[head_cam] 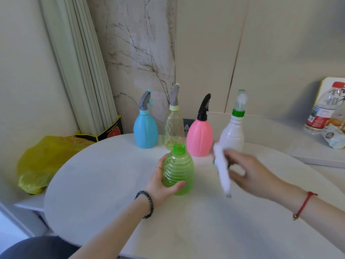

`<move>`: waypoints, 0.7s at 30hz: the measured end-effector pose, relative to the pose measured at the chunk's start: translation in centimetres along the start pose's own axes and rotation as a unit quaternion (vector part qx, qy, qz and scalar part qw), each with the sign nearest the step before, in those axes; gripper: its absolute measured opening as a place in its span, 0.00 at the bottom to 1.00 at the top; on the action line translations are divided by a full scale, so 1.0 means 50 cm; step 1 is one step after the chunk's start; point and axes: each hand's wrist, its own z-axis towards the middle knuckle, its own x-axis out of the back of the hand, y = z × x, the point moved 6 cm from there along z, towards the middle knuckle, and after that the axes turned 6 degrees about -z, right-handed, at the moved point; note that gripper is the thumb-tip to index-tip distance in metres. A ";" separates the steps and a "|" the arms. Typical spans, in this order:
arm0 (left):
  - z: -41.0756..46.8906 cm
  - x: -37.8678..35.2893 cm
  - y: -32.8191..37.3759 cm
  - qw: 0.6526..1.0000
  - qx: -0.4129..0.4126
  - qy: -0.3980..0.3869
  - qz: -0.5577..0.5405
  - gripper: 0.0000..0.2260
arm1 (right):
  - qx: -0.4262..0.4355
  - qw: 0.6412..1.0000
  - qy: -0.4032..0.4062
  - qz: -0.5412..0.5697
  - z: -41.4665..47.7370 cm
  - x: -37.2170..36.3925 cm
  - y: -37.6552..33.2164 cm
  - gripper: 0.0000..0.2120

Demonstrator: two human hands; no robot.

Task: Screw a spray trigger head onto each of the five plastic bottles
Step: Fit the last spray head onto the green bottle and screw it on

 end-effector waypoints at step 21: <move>-0.002 -0.001 0.002 1.000 0.006 0.000 -0.006 0.33 | -0.158 0.964 0.104 0.188 0.181 -0.054 -0.055 0.04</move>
